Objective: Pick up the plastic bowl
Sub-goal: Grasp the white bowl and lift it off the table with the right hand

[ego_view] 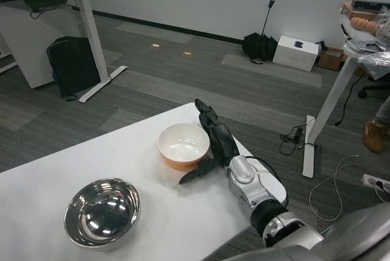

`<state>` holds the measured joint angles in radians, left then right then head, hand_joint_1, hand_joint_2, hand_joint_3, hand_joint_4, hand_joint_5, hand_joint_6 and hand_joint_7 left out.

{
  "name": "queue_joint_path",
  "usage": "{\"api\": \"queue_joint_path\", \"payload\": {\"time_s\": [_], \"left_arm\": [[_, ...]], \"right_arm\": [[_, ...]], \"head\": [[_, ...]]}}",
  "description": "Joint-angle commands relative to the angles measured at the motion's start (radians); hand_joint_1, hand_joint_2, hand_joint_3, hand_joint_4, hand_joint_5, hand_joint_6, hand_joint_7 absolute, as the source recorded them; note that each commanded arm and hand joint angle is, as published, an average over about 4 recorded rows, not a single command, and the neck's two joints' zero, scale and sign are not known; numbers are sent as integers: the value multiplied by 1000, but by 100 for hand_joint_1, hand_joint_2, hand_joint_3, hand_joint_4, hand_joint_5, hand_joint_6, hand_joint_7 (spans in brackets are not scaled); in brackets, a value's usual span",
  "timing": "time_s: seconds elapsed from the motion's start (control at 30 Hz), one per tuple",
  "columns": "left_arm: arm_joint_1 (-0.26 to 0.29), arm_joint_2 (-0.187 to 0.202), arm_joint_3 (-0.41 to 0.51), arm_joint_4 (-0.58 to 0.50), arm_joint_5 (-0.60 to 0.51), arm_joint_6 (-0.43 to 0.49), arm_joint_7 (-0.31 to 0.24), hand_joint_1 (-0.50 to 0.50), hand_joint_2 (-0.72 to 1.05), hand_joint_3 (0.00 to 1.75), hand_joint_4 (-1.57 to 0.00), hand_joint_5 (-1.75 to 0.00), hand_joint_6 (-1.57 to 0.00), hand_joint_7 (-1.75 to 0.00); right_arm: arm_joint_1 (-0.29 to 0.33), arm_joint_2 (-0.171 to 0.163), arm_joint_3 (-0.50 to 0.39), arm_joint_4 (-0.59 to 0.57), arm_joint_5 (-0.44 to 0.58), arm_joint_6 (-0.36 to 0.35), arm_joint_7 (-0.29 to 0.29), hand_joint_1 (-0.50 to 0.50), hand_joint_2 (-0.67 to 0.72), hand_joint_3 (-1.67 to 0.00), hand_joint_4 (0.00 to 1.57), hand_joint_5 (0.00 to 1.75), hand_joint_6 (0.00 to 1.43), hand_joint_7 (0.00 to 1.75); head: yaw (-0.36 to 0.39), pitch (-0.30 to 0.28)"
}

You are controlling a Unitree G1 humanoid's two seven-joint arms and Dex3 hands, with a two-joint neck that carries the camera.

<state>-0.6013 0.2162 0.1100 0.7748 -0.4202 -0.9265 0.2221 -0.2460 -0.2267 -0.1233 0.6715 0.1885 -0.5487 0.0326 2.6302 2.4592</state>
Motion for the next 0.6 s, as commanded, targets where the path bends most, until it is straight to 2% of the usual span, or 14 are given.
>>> {"api": "queue_joint_path", "payload": {"time_s": [0.03, 0.13, 0.23, 0.47, 0.6], "left_arm": [[9, 3, 2, -8, -3, -2, 0, -50, 60, 0, -86, -31, -3, 0], [7, 3, 2, -5, -3, -2, 0, -50, 60, 0, -86, -31, -3, 0], [6, 3, 2, -5, -3, -2, 0, -50, 60, 0, -86, -31, -3, 0], [7, 3, 0, -5, -2, -3, 0, -50, 60, 0, -86, -31, -3, 0], [7, 2, -1, -7, -2, -3, 0, -50, 60, 0, -86, -31, -3, 0]], "right_arm": [[2, 10, 10, 36, 5, 10, -5, -43, -5, -26, 0, 90, 0, 61], [-5, 10, 15, 49, 5, -1, -8, -42, -15, -42, 0, 128, 0, 96], [-9, 7, 22, 56, 5, -6, -10, -42, -16, -67, 0, 153, 0, 131], [-17, -1, 47, 82, 4, -20, -8, -42, -21, -87, 0, 165, 0, 147], [-22, -3, 60, 98, 2, -42, -9, -42, -26, -113, 0, 170, 0, 157]], "head": [[1, -2], [1, -4], [2, -6], [2, -7], [0, -6]]}}
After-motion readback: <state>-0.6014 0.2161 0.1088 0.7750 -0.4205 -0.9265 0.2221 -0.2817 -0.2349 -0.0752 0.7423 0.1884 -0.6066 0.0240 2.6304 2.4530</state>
